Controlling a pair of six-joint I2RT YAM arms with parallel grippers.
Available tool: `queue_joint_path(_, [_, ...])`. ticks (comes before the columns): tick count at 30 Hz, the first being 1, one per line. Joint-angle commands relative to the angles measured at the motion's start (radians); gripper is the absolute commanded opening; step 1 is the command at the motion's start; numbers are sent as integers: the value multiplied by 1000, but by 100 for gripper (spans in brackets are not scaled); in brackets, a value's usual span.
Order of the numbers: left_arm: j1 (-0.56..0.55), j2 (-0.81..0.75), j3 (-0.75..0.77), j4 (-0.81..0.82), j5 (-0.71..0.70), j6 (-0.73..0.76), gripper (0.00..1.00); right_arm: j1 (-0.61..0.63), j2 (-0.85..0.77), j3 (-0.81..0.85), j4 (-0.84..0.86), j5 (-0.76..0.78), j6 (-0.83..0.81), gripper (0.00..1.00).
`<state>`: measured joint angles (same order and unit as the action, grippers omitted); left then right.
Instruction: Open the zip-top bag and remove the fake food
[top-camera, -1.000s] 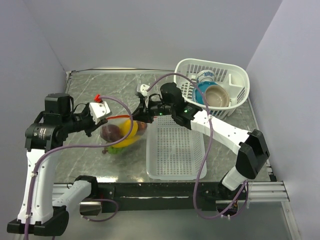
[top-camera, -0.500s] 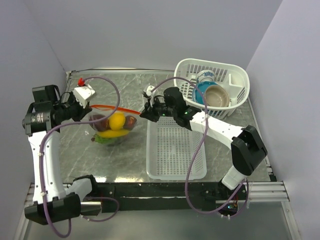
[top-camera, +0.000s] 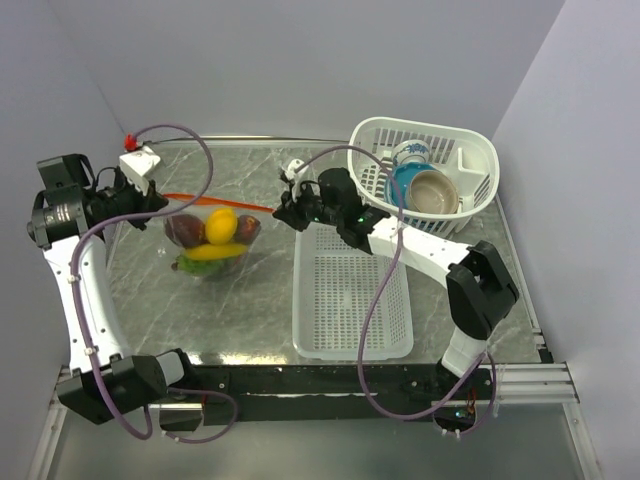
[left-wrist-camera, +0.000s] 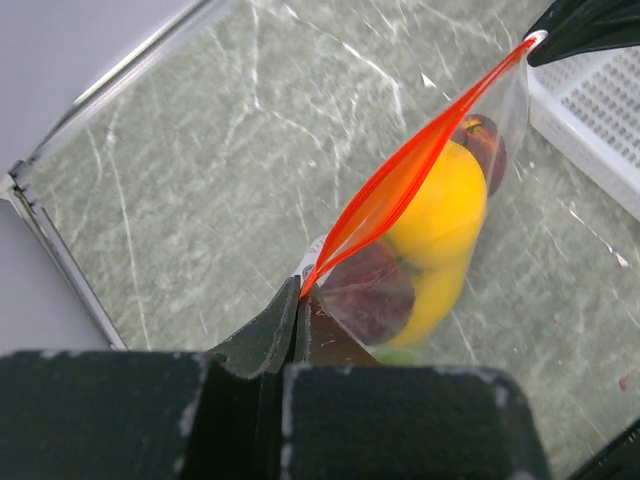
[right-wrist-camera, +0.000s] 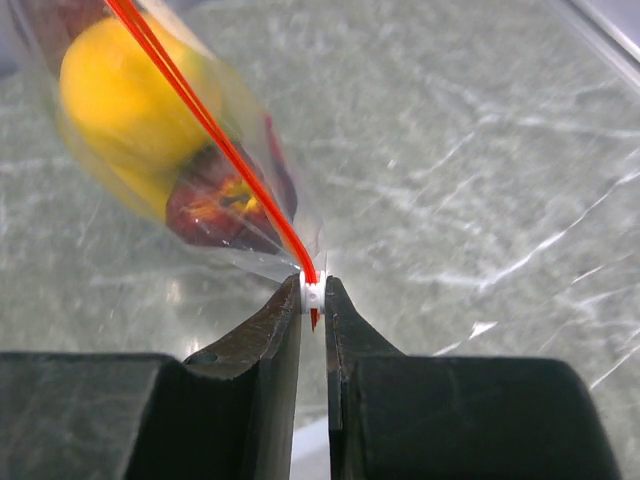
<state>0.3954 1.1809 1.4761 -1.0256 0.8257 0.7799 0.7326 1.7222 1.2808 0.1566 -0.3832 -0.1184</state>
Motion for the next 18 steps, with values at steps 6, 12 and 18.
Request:
queue_joint_path(6, [46, -52, -28, 332, 99, -172, 1, -32, 128, 218, -2, 207, 154, 20])
queue_joint_path(12, [34, -112, -178, 205, 139, 20, 1, 22, 74, 114, -3, 208, 164, 37])
queue_joint_path(18, [-55, -112, -315, -201, 127, 310, 14, 138, -93, -90, 17, 404, 187, 61])
